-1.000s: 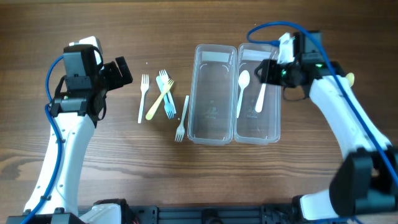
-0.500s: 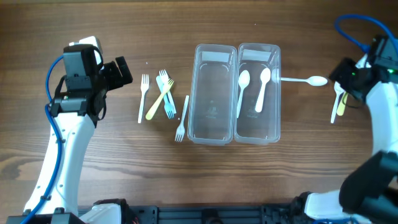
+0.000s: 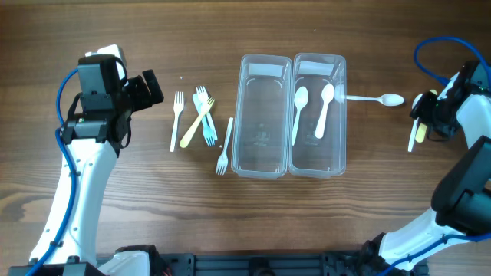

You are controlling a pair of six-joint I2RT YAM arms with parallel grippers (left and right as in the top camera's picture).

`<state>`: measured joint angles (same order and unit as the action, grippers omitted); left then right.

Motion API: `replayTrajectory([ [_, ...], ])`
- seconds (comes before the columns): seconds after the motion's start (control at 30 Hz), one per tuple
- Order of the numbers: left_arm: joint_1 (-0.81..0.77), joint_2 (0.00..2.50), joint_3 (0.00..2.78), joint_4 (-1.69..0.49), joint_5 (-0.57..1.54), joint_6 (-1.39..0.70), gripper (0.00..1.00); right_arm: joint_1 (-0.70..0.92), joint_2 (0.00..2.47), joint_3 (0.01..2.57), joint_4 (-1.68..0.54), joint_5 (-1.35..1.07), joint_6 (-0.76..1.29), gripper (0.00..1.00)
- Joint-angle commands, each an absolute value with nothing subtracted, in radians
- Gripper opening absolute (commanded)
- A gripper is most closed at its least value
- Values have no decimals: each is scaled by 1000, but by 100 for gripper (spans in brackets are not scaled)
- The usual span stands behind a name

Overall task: Pack container
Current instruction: 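Grasp a third white spoon with the right gripper, then lower the third white spoon into the right container and release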

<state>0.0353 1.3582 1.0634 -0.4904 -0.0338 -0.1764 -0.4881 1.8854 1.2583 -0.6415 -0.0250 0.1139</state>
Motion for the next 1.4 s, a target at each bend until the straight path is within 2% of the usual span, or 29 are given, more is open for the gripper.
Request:
replayTrajectory([
  [0.0, 42, 1365, 1083, -487, -46, -161, 100, -485, 1924, 1256, -611, -120, 62, 53],
  [0.47, 42, 1365, 1083, -487, -47, -161, 100, -485, 1993, 1255, -562, -128, 26, 50],
  [0.6, 42, 1365, 1083, -487, -46, -161, 100, -485, 2024, 1255, -582, -127, 26, 37],
  [0.7, 42, 1365, 1083, -487, -46, -161, 100, -485, 2024, 1255, -591, -123, 26, 36],
  [0.8, 42, 1365, 1083, -487, -47, -161, 100, -485, 2024, 1255, -607, -120, 27, 23],
  [0.87, 42, 1365, 1083, -487, -47, -161, 100, -485, 2024, 1255, -624, -120, 30, 10],
  [0.93, 42, 1365, 1083, -487, -47, -161, 99, -485, 2024, 1256, -637, -120, 31, 4],
  [1.17, 42, 1365, 1083, -487, -47, -161, 100, -479, 1966, 1307, -714, -276, 83, 4],
  [1.27, 42, 1365, 1083, -487, -47, -161, 100, -444, 1837, 1366, -772, -384, 107, 4],
  [1.37, 42, 1365, 1083, -487, -47, -161, 100, -360, 1663, 1376, -786, -390, 108, 4],
])
